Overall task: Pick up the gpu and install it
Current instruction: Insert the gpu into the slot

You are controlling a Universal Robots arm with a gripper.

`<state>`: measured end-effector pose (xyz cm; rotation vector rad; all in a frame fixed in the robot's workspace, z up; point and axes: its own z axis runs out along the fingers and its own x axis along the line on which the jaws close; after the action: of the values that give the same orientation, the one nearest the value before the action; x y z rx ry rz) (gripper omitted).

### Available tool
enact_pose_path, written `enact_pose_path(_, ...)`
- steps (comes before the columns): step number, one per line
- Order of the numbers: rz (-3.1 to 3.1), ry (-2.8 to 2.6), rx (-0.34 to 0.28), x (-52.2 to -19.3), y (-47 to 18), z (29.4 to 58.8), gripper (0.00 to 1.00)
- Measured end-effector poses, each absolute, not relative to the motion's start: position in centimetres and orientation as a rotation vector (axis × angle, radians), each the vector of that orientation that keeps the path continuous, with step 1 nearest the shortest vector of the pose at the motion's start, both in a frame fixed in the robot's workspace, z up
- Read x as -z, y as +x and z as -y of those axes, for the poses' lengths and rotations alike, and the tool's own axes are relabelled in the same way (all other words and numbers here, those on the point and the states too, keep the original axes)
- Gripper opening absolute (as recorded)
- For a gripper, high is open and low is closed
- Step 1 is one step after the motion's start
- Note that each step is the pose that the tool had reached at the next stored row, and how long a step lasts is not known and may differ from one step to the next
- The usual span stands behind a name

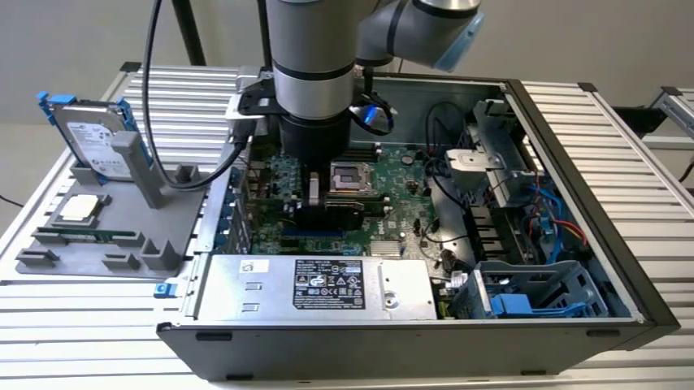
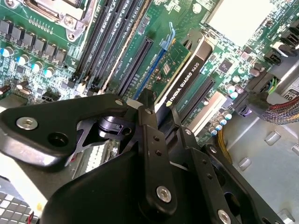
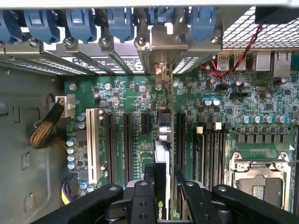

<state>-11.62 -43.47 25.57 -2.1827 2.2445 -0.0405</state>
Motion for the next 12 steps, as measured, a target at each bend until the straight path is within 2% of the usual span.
enact_pose_path(12,-2.245,-2.182,0.040,-25.61,-11.65,43.56,0.00)
